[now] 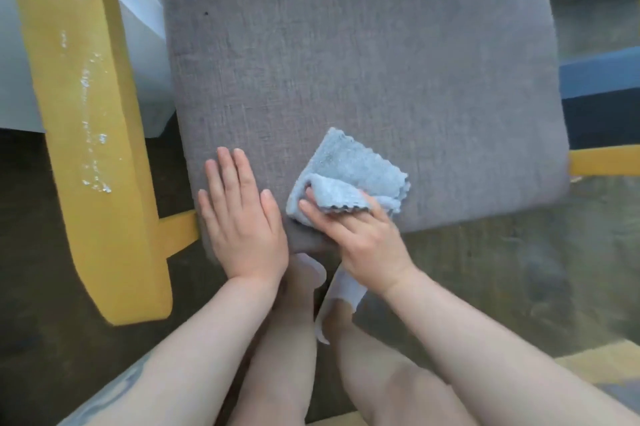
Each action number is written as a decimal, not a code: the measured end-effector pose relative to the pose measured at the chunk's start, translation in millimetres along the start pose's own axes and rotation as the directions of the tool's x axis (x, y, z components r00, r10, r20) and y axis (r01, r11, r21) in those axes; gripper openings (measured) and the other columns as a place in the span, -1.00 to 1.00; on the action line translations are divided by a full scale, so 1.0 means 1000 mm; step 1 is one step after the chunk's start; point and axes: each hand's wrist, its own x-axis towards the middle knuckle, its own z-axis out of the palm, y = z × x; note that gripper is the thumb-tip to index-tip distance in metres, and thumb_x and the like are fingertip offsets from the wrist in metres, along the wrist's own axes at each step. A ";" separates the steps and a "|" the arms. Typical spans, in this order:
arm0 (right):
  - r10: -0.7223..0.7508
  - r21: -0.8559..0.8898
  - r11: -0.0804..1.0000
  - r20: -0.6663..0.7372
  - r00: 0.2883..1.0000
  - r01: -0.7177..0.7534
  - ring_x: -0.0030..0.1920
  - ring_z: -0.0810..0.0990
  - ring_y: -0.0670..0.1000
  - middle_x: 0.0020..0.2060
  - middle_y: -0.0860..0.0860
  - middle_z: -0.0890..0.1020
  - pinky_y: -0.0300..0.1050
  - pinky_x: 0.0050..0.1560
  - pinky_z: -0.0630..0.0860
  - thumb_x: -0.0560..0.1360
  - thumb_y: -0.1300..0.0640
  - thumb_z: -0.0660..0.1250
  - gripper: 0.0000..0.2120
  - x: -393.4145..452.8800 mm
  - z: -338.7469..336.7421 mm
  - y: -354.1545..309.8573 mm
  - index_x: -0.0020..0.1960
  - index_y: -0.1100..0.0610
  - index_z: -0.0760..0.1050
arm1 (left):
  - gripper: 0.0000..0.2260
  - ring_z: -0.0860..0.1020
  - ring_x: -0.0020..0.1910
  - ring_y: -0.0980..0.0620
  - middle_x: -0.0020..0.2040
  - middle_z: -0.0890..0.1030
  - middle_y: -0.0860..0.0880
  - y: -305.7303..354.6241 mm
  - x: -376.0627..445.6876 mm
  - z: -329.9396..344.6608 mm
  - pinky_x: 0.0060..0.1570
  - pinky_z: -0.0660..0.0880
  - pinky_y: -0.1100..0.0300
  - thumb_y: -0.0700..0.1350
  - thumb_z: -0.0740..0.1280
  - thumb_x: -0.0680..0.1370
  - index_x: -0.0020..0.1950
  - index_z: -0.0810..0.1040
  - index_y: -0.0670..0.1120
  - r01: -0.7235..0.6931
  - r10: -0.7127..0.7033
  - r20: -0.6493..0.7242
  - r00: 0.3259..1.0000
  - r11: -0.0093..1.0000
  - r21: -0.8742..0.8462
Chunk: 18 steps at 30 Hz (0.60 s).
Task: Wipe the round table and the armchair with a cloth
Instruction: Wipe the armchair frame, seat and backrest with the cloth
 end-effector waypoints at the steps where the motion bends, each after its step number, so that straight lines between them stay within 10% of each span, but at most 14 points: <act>1: 0.024 -0.076 0.997 -0.039 0.999 -0.027 0.04 0.63 0.08 0.06 0.02 0.67 0.07 0.40 0.28 0.54 0.32 0.04 -0.47 -0.003 -0.007 0.035 0.45 0.00 0.33 | -0.48 0.04 0.57 -0.13 0.59 0.09 -0.12 0.000 0.001 -0.001 0.51 0.00 -0.11 -0.05 -0.03 0.64 0.60 0.06 -0.15 -0.014 0.014 -0.004 1.000 1.000 0.003; 3: 0.450 -0.066 0.878 -0.221 0.865 -0.474 0.25 0.54 0.04 0.28 0.02 0.56 0.16 0.42 0.21 0.53 0.31 0.12 -0.48 -0.003 -0.017 0.069 0.45 0.01 0.34 | -0.49 0.03 0.57 -0.15 0.60 0.07 -0.13 0.003 -0.001 0.001 0.51 -0.01 -0.14 -0.04 -0.04 0.65 0.60 0.05 -0.11 -0.011 0.012 -0.013 1.000 0.999 0.040; 5: 0.741 0.049 0.618 -0.370 0.560 -0.785 0.37 0.43 -0.03 0.40 -0.04 0.43 0.19 0.38 0.21 0.49 0.28 0.12 -0.47 0.015 -0.003 0.038 0.44 0.04 0.37 | -0.51 0.02 0.57 -0.18 0.60 0.07 -0.13 0.010 -0.005 0.004 0.50 -0.03 -0.17 0.00 -0.05 0.66 0.60 0.06 -0.05 -0.052 0.052 0.002 0.999 0.994 0.095; 6: 0.744 0.077 0.622 -0.367 0.558 -0.779 0.32 0.48 -0.02 0.38 -0.05 0.46 0.16 0.35 0.24 0.46 0.27 0.13 -0.45 0.027 0.004 0.015 0.43 0.05 0.39 | -0.51 0.02 0.57 -0.19 0.60 0.07 -0.13 0.016 -0.008 0.006 0.49 -0.04 -0.19 0.02 -0.04 0.66 0.60 0.08 -0.03 -0.096 0.094 0.023 0.995 0.989 0.116; 9: 0.253 0.052 0.968 -0.172 0.952 -0.247 -0.05 0.62 0.07 0.03 0.00 0.67 0.04 0.31 0.27 0.45 0.23 0.16 -0.51 0.031 0.008 -0.007 0.37 0.08 0.47 | -0.49 0.03 0.57 -0.14 0.60 0.08 -0.09 0.025 -0.016 0.006 0.49 -0.02 -0.19 0.05 -0.05 0.64 0.59 0.10 -0.03 -0.227 0.205 0.131 0.970 0.956 0.188; 11: -0.061 -0.031 0.998 -0.086 0.994 0.059 -0.10 0.60 0.11 -0.03 0.01 0.67 -0.01 0.37 0.24 0.47 0.27 0.16 -0.52 0.023 -0.004 0.033 0.37 0.08 0.47 | -0.48 -0.03 0.58 -0.09 0.61 0.00 -0.06 0.025 -0.014 -0.005 0.50 -0.05 -0.14 0.07 -0.08 0.65 0.61 -0.01 -0.03 -0.296 0.242 0.230 0.943 0.925 0.237; 18: 0.526 0.078 0.850 -0.115 0.843 -0.520 0.18 0.56 0.18 0.29 0.09 0.54 0.16 0.35 0.28 0.38 0.39 0.12 -0.40 0.011 -0.020 0.030 0.39 0.16 0.43 | -0.45 -0.21 0.58 -0.01 0.61 -0.21 0.02 0.017 0.005 -0.058 0.54 -0.12 0.01 0.00 0.00 0.69 0.61 -0.20 0.00 -0.442 0.306 0.524 0.795 0.884 0.155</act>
